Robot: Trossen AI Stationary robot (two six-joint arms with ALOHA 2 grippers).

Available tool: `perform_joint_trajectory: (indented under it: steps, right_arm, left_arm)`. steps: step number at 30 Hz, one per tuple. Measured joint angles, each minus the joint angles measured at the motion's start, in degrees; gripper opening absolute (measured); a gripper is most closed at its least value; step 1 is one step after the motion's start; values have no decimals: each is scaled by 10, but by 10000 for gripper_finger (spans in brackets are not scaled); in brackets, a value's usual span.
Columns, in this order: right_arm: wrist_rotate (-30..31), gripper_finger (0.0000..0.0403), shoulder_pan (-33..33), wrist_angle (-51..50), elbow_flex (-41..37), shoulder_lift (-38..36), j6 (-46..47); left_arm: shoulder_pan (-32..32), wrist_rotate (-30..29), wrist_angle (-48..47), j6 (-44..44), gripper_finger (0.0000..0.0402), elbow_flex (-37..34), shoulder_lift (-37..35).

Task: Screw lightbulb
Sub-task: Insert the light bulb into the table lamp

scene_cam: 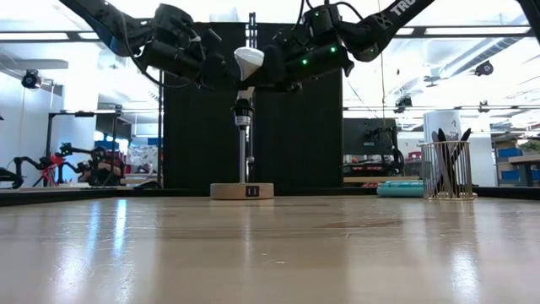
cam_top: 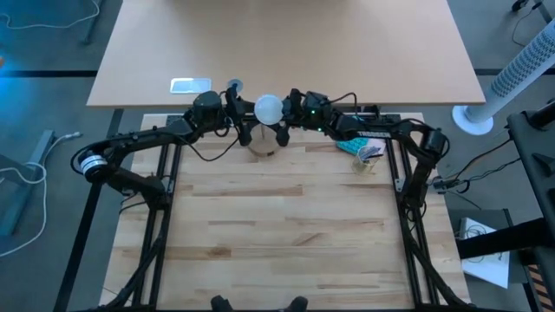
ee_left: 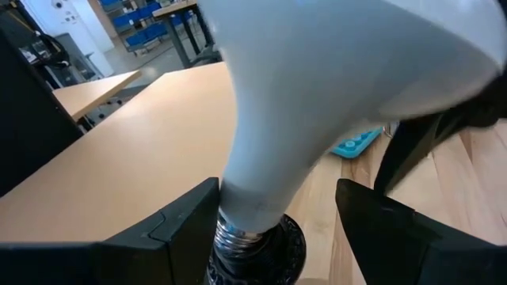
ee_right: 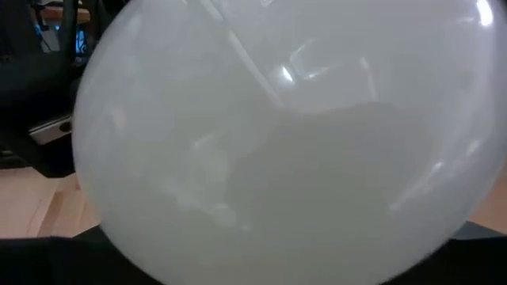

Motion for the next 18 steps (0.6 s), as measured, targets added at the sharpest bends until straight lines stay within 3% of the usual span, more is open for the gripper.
perform_joint_trajectory:
  steps: [18]
  right_arm:
    - [-5, 304, 0, 40, 18, 2, -11]
  left_arm:
    - [0, 17, 0, -3, 239, -2, 1]
